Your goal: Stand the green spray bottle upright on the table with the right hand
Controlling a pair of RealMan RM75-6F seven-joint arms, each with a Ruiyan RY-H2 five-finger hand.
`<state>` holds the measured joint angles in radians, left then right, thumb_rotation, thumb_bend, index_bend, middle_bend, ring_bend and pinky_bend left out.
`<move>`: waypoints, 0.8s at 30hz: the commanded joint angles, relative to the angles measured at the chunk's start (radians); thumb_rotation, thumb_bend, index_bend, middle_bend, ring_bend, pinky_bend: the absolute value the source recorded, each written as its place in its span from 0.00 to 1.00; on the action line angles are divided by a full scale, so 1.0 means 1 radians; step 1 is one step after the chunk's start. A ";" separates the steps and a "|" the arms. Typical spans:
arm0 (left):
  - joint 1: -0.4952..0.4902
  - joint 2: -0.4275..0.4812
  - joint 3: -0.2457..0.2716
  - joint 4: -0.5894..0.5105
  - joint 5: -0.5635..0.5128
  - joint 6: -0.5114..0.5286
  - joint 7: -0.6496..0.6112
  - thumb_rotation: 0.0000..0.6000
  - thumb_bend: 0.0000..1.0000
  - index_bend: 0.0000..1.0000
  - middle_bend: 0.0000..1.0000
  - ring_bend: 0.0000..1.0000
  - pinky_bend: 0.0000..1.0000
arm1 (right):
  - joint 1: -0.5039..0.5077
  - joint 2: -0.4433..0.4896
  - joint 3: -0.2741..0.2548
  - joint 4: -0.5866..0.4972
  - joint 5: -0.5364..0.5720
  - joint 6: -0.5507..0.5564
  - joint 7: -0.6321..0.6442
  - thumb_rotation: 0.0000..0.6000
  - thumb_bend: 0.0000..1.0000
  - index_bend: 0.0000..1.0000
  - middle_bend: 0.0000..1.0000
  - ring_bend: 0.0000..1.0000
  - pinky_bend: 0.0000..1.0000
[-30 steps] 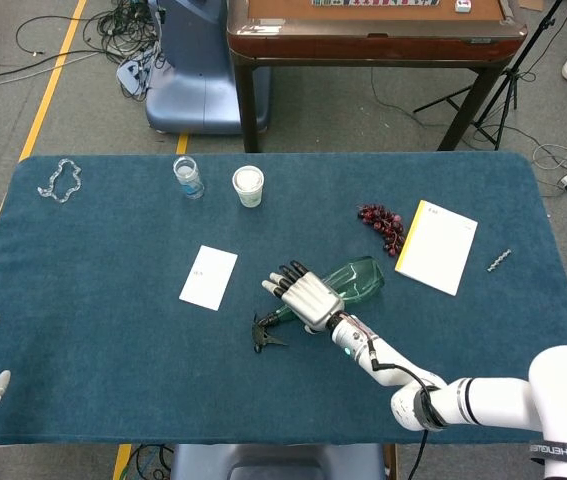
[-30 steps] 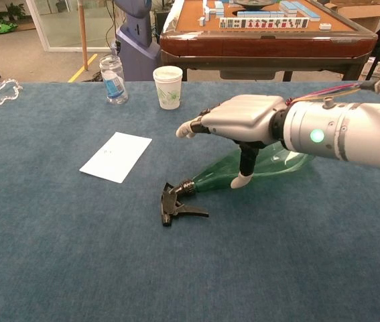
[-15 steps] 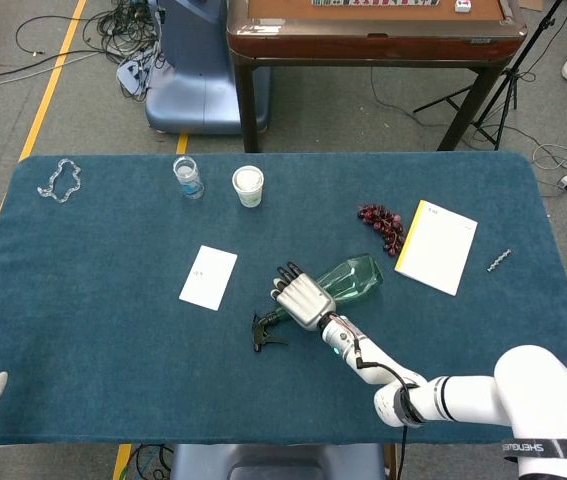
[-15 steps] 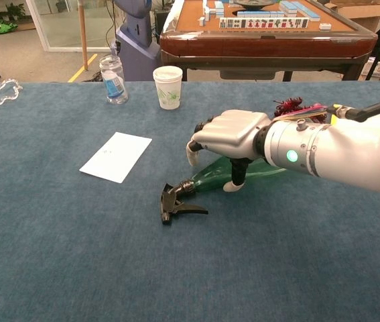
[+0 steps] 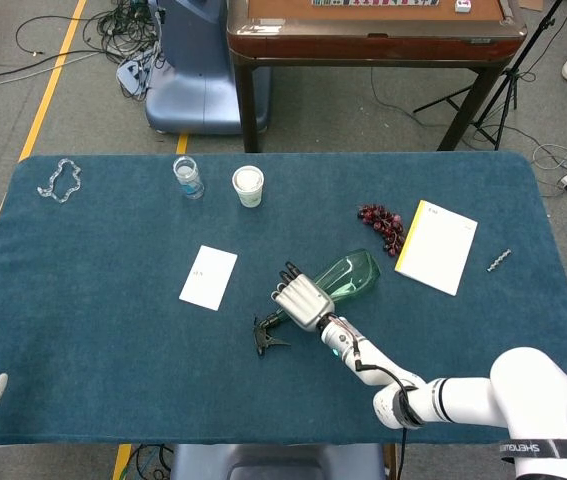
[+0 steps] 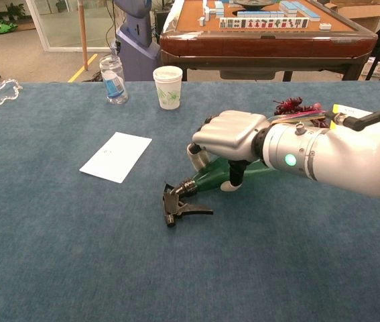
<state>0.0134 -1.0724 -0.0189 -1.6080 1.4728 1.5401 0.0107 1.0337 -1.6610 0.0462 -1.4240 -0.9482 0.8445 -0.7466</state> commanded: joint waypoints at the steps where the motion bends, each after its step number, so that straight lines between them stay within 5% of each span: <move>1: 0.000 0.000 0.001 -0.001 0.000 -0.001 0.002 1.00 0.36 0.11 0.00 0.00 0.00 | -0.003 -0.002 -0.003 0.006 -0.003 -0.007 0.007 1.00 0.30 0.60 0.42 0.19 0.09; 10: 0.007 0.008 -0.001 0.000 -0.005 0.006 -0.004 1.00 0.36 0.11 0.00 0.00 0.00 | -0.051 0.057 0.051 -0.064 -0.049 0.032 0.161 1.00 0.32 0.65 0.48 0.27 0.11; 24: -0.009 0.003 -0.003 -0.012 0.007 -0.011 0.011 1.00 0.36 0.11 0.00 0.00 0.00 | -0.242 0.229 0.179 -0.206 -0.217 0.156 0.780 1.00 0.32 0.69 0.51 0.30 0.17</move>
<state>0.0044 -1.0690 -0.0216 -1.6199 1.4801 1.5288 0.0216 0.8601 -1.4704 0.1813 -1.5998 -1.1097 0.9522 -0.1407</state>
